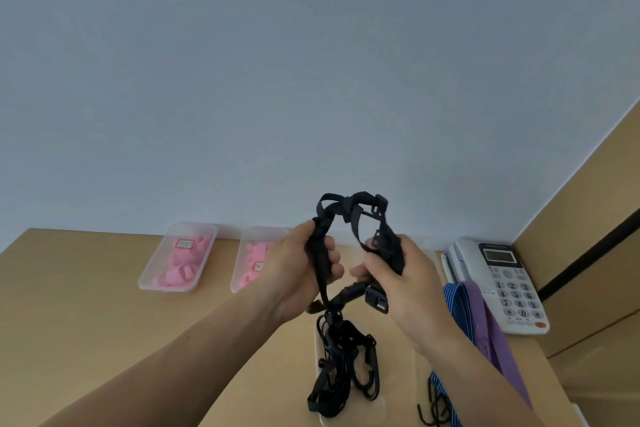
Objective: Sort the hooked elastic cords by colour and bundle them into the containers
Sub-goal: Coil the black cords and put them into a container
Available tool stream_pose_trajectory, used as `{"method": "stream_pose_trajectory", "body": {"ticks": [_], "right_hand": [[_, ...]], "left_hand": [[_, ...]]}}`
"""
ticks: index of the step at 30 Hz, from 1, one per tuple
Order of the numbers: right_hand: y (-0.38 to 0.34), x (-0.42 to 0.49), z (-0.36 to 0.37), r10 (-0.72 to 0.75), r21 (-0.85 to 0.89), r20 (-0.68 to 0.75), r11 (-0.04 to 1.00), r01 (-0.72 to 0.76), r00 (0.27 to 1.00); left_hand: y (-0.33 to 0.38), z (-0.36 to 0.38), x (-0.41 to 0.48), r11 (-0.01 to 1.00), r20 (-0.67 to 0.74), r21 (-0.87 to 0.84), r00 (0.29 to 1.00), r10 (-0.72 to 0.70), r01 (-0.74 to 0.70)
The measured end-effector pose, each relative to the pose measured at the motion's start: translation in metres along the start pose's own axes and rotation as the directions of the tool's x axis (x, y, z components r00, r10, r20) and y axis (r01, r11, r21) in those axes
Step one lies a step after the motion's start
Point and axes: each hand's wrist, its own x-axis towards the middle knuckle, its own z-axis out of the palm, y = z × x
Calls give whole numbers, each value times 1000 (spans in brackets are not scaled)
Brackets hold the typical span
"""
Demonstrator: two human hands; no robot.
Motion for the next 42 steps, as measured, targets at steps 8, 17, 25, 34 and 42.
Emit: {"method": "stream_pose_trajectory", "body": {"ticks": [8, 17, 25, 34, 42], "right_hand": [[10, 4, 14, -246, -174, -204, 962, 212, 947], [21, 8, 2, -150, -283, -64, 951, 126, 987], [14, 11, -11, 119, 491, 75, 860, -141, 990], [27, 20, -22, 144, 278, 94, 946, -165, 985], [12, 15, -20, -181, 269, 162, 954, 133, 970]], "left_hand": [[2, 5, -6, 959, 41, 259, 991, -129, 114], [8, -7, -4, 986, 339, 169, 938, -69, 12], [14, 2, -13, 809, 387, 556, 921, -51, -188], [39, 9, -24, 882, 617, 460, 753, -230, -107], [36, 18, -18, 893, 731, 423, 641, -234, -156]]}}
